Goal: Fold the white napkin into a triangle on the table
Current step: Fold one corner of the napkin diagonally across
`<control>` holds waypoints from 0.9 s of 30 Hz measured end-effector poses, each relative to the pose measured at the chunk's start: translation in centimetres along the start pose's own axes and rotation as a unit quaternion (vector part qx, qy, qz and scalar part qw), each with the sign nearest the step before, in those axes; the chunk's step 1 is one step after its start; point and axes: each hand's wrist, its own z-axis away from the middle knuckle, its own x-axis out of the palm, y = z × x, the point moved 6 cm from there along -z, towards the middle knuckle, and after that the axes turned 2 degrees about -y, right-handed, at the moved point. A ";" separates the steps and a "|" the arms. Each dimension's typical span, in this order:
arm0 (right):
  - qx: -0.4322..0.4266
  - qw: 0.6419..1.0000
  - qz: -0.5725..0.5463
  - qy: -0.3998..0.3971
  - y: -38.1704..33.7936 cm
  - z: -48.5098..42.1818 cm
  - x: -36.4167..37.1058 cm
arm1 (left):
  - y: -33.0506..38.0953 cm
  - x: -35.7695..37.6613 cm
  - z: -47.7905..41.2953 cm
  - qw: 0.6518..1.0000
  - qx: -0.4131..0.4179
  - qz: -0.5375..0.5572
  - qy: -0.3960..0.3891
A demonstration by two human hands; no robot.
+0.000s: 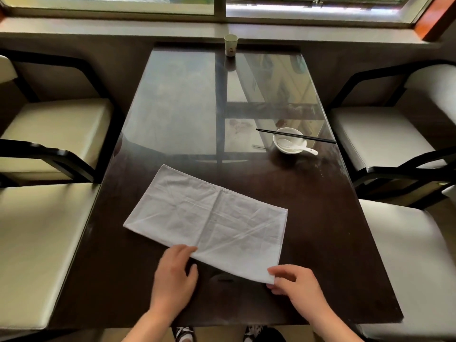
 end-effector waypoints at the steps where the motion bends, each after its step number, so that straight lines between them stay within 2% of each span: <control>1: -0.010 1.000 0.004 -0.010 -0.3 0.0 -0.3 | 0.8 0.9 0.5 0.999 0.030 0.000 -0.024; 3: -0.043 0.998 0.036 -0.014 -1.1 -0.1 -0.8 | 1.8 2.4 1.2 0.994 0.082 -0.015 -0.066; 7: -0.087 0.994 0.057 0.013 -3.1 -0.1 -1.7 | 3.3 3.6 1.4 0.984 0.136 -0.074 -0.089; 10: -0.116 0.992 0.057 0.006 -4.9 0.1 -1.6 | 4.4 3.6 0.7 0.986 0.124 -0.091 -0.067; 14: -0.219 0.966 0.140 0.003 -7.6 0.5 -1.4 | 5.1 3.3 0.0 0.992 0.117 -0.048 -0.021; 18: -0.247 0.952 0.181 -0.013 -8.6 0.7 -1.0 | 5.1 2.6 0.3 0.992 0.119 -0.043 -0.003; 24: -0.289 0.919 0.268 -0.018 -8.6 -0.1 -0.5 | 3.5 2.1 1.0 0.998 0.057 -0.015 -0.025; 27: -0.298 0.899 0.320 0.006 -8.3 -1.0 -0.5 | 3.8 2.2 0.7 0.998 0.051 -0.002 -0.034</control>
